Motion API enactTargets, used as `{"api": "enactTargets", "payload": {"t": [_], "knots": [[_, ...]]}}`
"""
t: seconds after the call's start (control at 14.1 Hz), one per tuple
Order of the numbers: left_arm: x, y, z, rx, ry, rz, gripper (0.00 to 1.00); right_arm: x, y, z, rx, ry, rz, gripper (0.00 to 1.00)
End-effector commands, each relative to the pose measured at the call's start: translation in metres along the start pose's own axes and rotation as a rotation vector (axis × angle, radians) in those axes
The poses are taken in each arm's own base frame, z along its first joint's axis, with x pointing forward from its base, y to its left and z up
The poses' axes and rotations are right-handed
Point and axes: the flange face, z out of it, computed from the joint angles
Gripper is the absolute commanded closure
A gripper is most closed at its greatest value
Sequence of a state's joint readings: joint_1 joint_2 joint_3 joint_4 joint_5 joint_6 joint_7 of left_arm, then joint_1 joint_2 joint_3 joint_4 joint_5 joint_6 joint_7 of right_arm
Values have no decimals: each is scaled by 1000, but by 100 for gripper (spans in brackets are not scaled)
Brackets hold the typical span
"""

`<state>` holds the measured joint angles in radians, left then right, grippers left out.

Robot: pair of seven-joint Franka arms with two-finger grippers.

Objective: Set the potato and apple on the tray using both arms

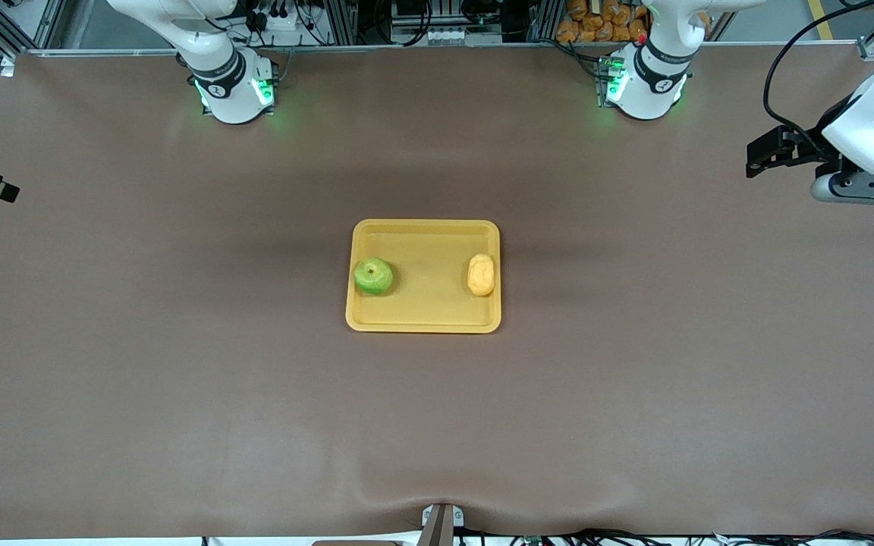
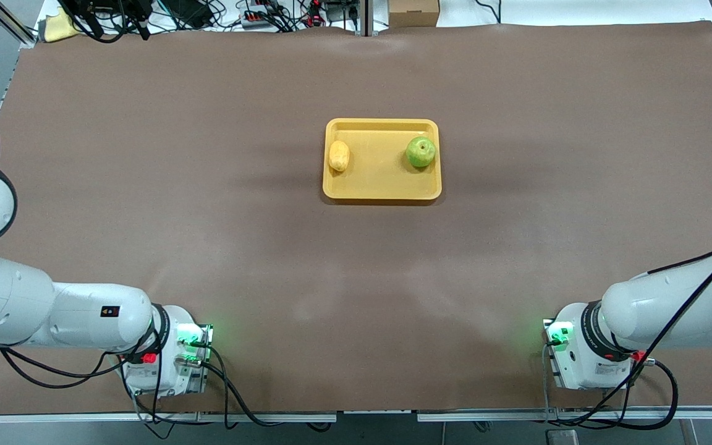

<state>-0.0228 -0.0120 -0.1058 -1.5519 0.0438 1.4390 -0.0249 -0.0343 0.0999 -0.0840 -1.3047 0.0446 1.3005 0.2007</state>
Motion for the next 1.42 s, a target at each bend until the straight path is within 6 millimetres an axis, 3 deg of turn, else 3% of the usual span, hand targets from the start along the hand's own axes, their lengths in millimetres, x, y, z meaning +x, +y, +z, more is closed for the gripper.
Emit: {"api": "enactTargets", "payload": {"t": [0.0,0.28,0.5,0.71,1.34], "knots": [[2,-1,-10,-5,45,-19,0,-40,6,17,-15,31,-41,0],[7,-5,-11,-6,80,-27,0,-44,6,19,-14,44,-107,0],[8,-6,-10,-6,82,-27,0,-37,8,-4,-49,94,-183,0],[9,-5,-10,-6,82,-27,0,-30,19,-4,-61,89,-273,0],[8,-5,-11,-8,83,-27,0,-35,4,-2,-51,65,-297,0]]}}
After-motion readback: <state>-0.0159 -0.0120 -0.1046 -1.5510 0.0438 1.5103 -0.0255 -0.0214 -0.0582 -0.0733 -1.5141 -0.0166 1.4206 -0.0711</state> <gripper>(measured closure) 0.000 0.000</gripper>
